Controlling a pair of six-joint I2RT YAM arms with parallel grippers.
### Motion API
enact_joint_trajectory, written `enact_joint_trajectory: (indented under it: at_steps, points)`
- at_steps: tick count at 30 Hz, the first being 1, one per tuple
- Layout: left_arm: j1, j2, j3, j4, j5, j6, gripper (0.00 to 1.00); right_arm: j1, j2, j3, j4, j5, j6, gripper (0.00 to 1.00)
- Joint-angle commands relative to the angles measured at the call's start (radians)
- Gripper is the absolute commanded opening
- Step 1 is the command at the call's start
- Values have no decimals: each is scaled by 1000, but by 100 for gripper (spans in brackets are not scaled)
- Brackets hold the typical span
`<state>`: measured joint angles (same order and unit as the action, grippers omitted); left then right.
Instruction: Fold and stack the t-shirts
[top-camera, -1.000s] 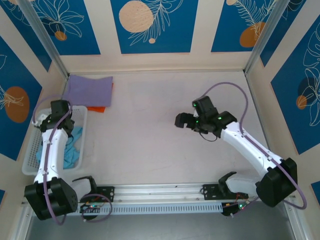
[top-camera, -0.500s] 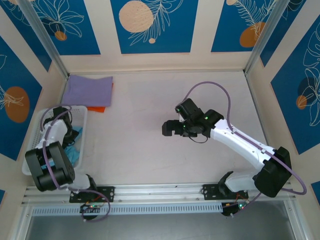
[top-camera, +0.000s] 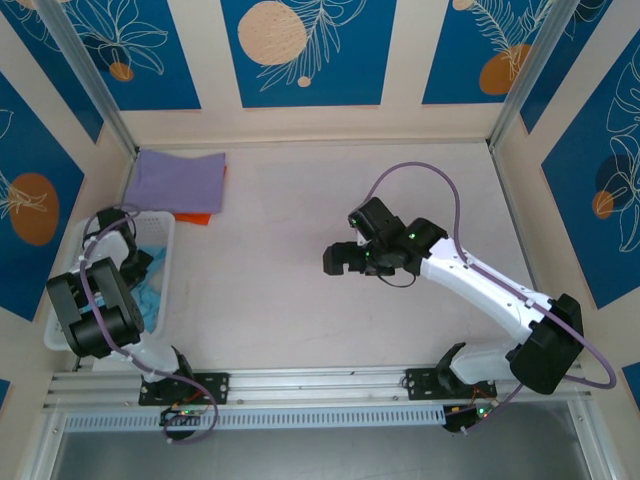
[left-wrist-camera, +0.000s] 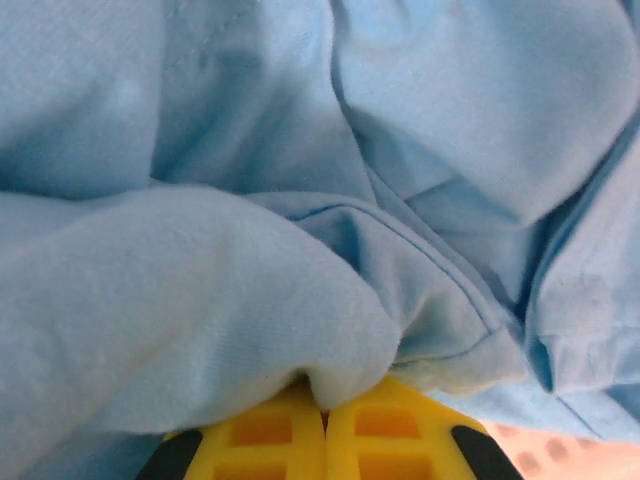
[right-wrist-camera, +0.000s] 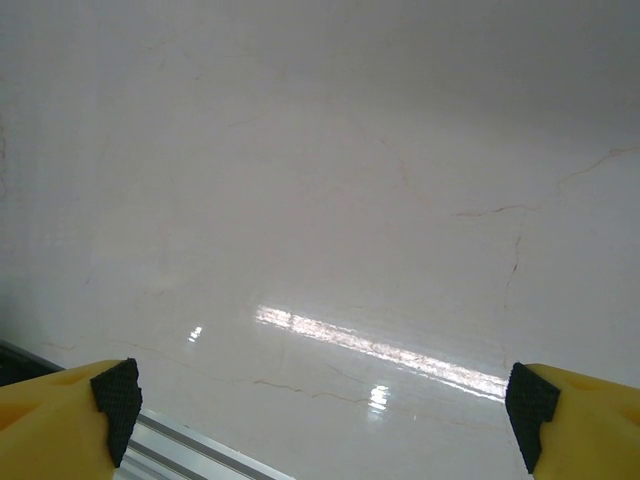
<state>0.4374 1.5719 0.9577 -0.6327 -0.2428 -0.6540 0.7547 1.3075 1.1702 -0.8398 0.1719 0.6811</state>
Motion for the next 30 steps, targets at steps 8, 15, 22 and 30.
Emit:
enact_joint_trajectory:
  at_steps: [8, 15, 22, 30]
  points:
    - [-140, -291, 315, -238, -156, -104, 0, 24, 24, 113, -71, 73, 18, 95]
    - [-433, -375, 669, -256, -198, -98, 0, 29, 51, 216, -124, 133, -37, 94]
    - [-811, -181, 1159, -268, -81, 0, 0, 22, 47, 259, -103, 199, -46, 94]
    - [-1154, 192, 1687, -310, 178, 72, 0, -46, -39, 245, -74, 282, -28, 94]
